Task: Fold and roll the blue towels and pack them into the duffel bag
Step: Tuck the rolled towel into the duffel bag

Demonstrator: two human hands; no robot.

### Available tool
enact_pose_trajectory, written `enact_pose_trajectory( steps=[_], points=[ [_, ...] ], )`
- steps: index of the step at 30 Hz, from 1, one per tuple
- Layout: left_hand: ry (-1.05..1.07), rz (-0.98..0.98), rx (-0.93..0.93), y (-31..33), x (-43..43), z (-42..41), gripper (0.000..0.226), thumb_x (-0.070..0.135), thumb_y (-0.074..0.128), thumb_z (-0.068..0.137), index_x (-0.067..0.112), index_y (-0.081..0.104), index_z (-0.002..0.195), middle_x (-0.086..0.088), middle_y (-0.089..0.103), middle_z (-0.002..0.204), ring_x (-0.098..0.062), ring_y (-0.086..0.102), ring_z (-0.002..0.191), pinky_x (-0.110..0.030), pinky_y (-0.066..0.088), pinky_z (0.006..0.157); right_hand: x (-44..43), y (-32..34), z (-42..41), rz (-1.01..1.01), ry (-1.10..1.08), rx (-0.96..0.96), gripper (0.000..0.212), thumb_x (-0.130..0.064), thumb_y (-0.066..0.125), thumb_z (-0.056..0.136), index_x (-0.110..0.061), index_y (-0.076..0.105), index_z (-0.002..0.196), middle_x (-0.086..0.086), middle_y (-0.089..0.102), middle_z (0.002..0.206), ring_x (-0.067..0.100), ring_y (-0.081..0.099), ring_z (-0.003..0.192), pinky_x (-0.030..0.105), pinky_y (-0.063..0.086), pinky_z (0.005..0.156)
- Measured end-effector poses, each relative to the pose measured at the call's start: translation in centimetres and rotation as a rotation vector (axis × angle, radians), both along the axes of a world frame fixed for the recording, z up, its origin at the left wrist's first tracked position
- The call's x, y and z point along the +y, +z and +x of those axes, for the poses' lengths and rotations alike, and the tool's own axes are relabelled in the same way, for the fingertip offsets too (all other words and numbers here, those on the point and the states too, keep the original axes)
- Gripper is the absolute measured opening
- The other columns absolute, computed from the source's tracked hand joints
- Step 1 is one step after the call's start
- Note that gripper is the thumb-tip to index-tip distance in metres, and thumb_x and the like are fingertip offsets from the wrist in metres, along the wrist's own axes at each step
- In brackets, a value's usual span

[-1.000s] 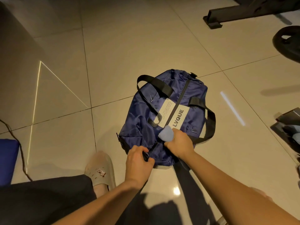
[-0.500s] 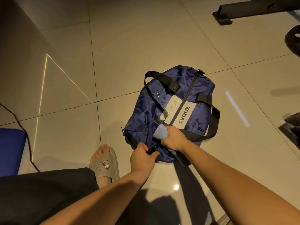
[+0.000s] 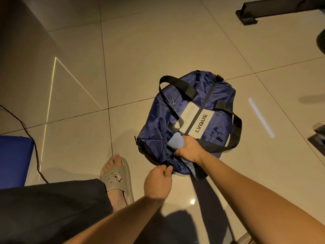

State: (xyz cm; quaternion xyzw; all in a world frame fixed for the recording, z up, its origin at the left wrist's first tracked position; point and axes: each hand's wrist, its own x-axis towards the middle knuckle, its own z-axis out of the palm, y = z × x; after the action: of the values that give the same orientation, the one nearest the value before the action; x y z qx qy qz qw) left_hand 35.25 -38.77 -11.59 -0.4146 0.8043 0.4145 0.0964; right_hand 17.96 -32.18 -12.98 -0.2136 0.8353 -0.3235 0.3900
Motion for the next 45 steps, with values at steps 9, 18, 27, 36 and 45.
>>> enact_pose_trajectory(
  steps=[9, 18, 27, 36, 45],
  points=[
    [-0.052, 0.031, 0.035, 0.1, -0.8, 0.5, 0.04, 0.035, 0.051, 0.103, 0.009, 0.055, 0.073, -0.008, 0.061, 0.073, -0.03, 0.057, 0.073, -0.039, 0.042, 0.065, 0.0, 0.8, 0.3, -0.032, -0.055, -0.087, 0.021, -0.007, 0.076, 0.07, -0.006, 0.057, 0.077, 0.01, 0.052, 0.074, 0.022, 0.048, 0.068, 0.031, 0.037, 0.063],
    [-0.03, -0.01, 0.034, 0.9, -1.4, 1.1, 0.046, 0.035, 0.054, 0.101, 0.009, 0.05, 0.063, -0.01, 0.057, 0.063, -0.033, 0.056, 0.068, -0.038, 0.037, 0.059, -0.1, 2.6, -0.6, 0.012, -0.071, 0.217, 0.015, -0.012, 0.066, 0.077, -0.012, 0.06, 0.09, 0.009, 0.064, 0.087, 0.033, 0.061, 0.081, 0.031, 0.044, 0.065],
    [-0.279, -0.109, -0.069, 7.3, -5.2, -4.3, 0.058, 0.065, 0.063, 0.087, 0.016, 0.049, 0.058, 0.0, 0.052, 0.053, -0.019, 0.052, 0.053, -0.033, 0.043, 0.06, 1.7, 7.5, -8.1, 0.024, -0.211, 0.369, 0.021, -0.009, 0.063, 0.083, -0.009, 0.044, 0.074, 0.01, 0.047, 0.066, 0.025, 0.041, 0.057, 0.031, 0.027, 0.05],
    [-0.574, -0.513, 0.102, 8.7, -4.7, -14.6, 0.035, 0.049, 0.066, 0.093, 0.018, 0.071, 0.109, -0.005, 0.06, 0.11, -0.024, 0.058, 0.105, -0.039, 0.052, 0.081, 1.0, 9.6, -8.6, 0.007, -0.178, 0.395, 0.036, -0.01, 0.064, 0.083, -0.018, 0.037, 0.061, 0.0, 0.04, 0.057, 0.015, 0.035, 0.051, 0.026, 0.024, 0.046],
    [-0.387, 0.011, 0.139, 8.4, -7.3, -14.5, 0.024, 0.024, 0.08, 0.087, 0.014, 0.076, 0.065, 0.004, 0.071, 0.064, -0.011, 0.069, 0.072, -0.031, 0.057, 0.077, 1.5, 9.4, -14.0, 0.038, -0.104, 0.461, 0.016, -0.014, 0.063, 0.079, -0.013, 0.057, 0.094, 0.007, 0.062, 0.081, 0.029, 0.06, 0.071, 0.038, 0.048, 0.058]
  ],
)
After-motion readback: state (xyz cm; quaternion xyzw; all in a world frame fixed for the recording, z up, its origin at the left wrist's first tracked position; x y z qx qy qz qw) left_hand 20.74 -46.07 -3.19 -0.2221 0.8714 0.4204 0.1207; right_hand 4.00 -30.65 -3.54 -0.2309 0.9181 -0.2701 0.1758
